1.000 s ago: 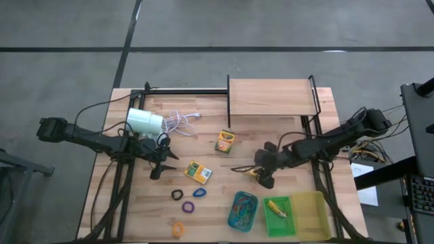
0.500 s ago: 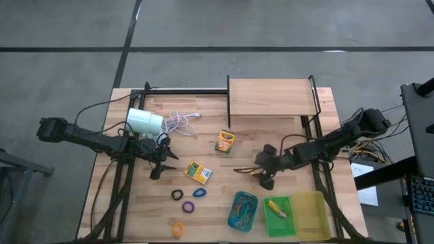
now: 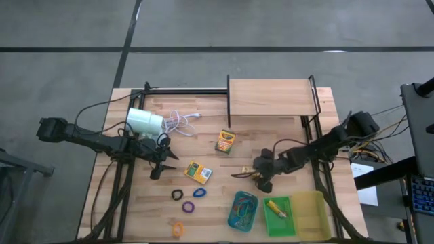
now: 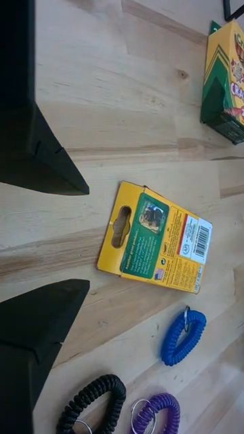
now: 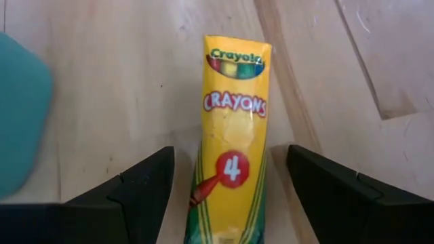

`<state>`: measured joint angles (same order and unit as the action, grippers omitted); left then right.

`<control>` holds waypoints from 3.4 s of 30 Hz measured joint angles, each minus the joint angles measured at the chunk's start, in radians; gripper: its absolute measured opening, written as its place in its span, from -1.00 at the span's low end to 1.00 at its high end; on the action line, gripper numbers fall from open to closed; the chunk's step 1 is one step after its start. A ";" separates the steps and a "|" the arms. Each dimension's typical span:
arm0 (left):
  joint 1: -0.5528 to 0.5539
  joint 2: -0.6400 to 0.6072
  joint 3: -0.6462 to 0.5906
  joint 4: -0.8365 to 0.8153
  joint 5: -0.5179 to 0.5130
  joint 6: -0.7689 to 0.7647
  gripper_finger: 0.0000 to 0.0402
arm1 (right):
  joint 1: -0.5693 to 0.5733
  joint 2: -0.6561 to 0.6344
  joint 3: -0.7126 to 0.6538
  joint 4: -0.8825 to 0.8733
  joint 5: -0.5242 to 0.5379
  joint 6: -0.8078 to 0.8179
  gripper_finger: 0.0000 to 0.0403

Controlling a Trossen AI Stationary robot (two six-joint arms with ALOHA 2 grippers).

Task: Pick & Place Office Desk Supplies
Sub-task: Put the crayon box into the green bin

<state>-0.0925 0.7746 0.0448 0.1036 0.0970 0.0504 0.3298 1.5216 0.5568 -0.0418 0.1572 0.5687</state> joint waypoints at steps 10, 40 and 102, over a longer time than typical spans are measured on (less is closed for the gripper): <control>0.000 0.000 0.000 0.000 0.000 0.000 0.08 | 0.000 -0.005 0.006 -0.006 -0.001 -0.004 0.33; 0.000 0.000 0.000 0.000 0.000 0.000 0.08 | 0.000 -0.001 0.004 -0.002 0.000 -0.004 -0.40; 0.000 0.000 0.000 -0.004 0.000 0.000 0.08 | 0.681 0.402 1.017 -1.212 0.069 1.480 -0.41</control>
<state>-0.0925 0.7746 0.0448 0.0998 0.0967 0.0505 1.0105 1.9239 1.5742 -1.2535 0.2265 2.0490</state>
